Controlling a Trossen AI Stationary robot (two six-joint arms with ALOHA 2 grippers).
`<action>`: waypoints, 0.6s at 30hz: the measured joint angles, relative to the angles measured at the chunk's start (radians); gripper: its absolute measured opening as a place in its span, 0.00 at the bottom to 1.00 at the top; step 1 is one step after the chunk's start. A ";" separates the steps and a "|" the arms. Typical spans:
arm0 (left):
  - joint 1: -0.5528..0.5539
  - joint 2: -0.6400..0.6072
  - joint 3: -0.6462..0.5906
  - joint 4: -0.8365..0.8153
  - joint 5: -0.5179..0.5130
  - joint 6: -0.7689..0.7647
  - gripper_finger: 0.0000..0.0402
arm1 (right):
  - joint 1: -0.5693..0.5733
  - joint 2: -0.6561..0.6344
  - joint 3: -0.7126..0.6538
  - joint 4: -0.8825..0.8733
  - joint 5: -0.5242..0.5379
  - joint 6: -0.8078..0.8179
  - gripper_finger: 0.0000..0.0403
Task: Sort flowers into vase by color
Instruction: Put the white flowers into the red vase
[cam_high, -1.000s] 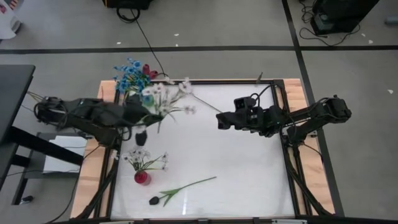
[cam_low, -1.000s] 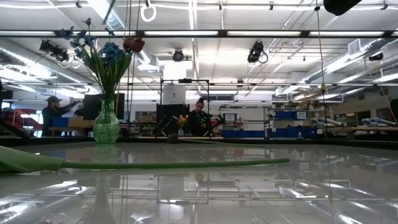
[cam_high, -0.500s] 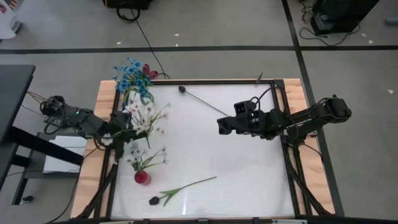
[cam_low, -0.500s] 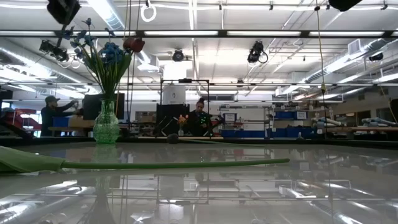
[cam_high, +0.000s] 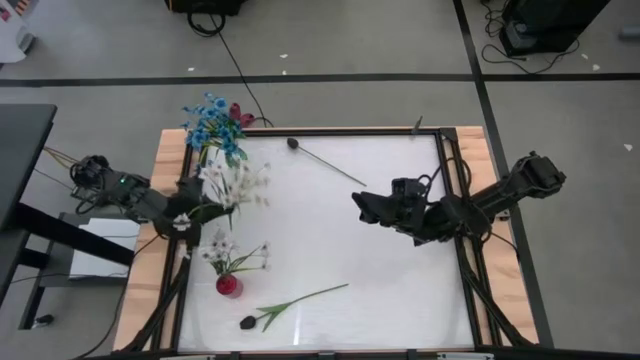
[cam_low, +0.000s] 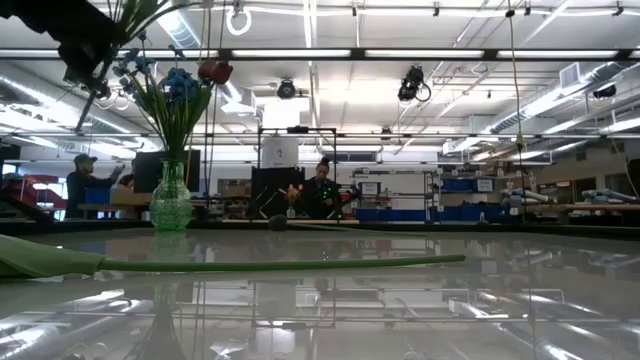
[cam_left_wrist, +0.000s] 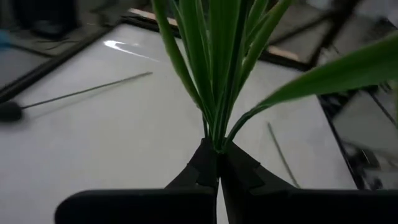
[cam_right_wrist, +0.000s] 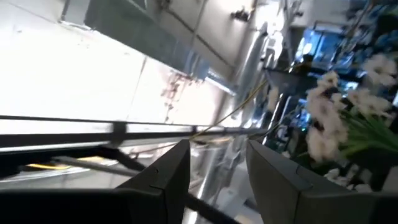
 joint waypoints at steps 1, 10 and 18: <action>0.001 -0.005 0.000 -0.010 -0.024 -0.022 0.02 | 0.003 0.000 0.000 0.000 0.018 -0.009 0.41; -0.008 -0.014 0.000 -0.070 0.145 -0.158 0.02 | 0.066 0.000 0.000 -0.010 0.174 -0.070 0.41; -0.064 -0.014 0.000 0.110 0.291 -0.032 0.03 | 0.155 0.001 0.000 -0.016 0.357 -0.163 0.41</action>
